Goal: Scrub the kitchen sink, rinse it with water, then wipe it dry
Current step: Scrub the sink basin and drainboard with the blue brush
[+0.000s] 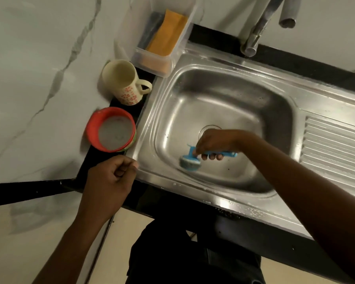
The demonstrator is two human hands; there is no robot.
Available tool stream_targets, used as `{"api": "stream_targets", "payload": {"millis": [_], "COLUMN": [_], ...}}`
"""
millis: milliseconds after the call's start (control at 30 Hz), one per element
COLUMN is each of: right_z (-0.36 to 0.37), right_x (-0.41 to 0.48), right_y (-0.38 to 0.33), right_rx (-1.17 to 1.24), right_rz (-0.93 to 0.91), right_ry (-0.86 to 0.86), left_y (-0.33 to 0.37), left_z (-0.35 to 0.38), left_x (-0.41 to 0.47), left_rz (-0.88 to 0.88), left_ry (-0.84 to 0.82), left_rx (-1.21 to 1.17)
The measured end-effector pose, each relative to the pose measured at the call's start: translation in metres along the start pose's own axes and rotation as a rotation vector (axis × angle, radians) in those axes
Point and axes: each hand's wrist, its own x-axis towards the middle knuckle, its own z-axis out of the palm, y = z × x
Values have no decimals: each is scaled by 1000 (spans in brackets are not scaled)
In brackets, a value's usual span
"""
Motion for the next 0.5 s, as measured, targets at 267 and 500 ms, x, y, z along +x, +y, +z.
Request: {"api": "stream_targets", "payload": {"millis": [267,500], "right_z": [64,8], "right_x": [82,25], "right_y": [-8,114], "right_rx": [427,-269], "right_rz": [43,244], "right_ry": [205,-11], "left_y": [8,9], "left_z": [15,16], "left_x": [10,20], "left_rz": [58,78], "left_ry": [-75,-105], "left_rx": [44,84]}}
